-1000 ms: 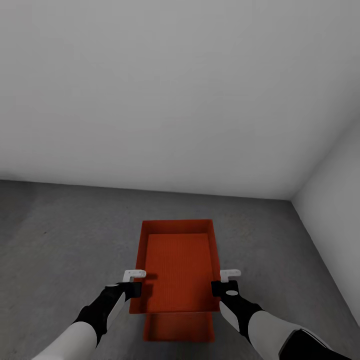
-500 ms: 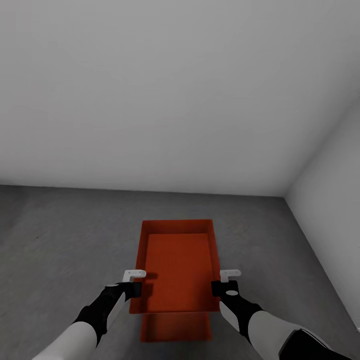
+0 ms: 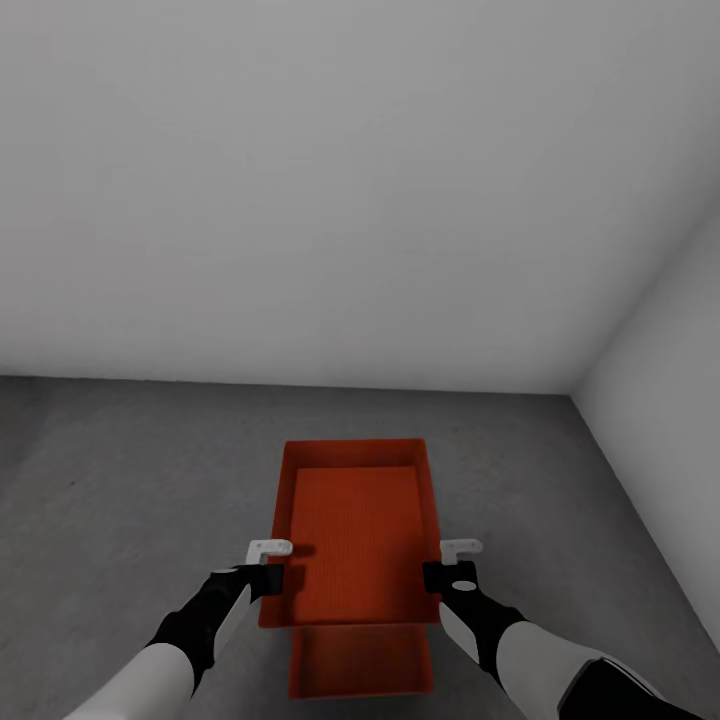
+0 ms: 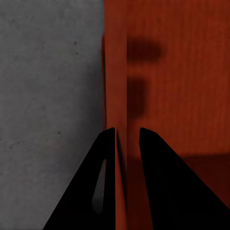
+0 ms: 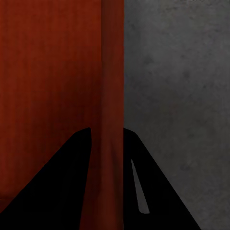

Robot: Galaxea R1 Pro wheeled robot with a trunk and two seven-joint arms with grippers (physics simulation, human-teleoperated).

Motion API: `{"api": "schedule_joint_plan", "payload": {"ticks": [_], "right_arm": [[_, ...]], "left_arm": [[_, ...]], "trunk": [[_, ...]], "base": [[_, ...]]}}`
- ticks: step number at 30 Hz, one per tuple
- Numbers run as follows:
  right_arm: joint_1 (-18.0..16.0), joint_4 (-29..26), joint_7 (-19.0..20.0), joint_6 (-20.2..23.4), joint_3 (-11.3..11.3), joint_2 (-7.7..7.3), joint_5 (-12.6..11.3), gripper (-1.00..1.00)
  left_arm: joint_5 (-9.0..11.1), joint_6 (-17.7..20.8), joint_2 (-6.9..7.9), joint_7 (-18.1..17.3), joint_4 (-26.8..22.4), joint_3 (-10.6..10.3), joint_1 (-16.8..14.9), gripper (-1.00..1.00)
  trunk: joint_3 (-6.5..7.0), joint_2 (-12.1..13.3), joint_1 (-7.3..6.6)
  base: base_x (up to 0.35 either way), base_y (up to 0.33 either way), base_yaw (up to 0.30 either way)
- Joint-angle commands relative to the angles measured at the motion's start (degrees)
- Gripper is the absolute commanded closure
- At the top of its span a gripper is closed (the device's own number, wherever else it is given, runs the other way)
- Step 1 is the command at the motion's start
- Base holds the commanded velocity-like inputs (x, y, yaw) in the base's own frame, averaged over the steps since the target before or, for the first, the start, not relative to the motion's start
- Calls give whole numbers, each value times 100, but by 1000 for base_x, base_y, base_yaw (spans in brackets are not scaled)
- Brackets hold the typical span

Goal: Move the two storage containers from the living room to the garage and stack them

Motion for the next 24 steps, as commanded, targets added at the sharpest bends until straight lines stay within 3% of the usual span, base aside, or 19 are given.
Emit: {"api": "schedule_joint_plan", "payload": {"ticks": [1,24], "right_arm": [[-6,-5,-336,-184,-220,-73,42,100],[-6,-5,-333,-184,-220,-73,42,100]], "left_arm": [[-21,33,7,27,2,103,0,100],[-30,33,6,30,2,111,0,100]], "trunk": [[-5,-5,2],[-5,-5,2]], "base": [[47,57,0],[5,6,0]]}}
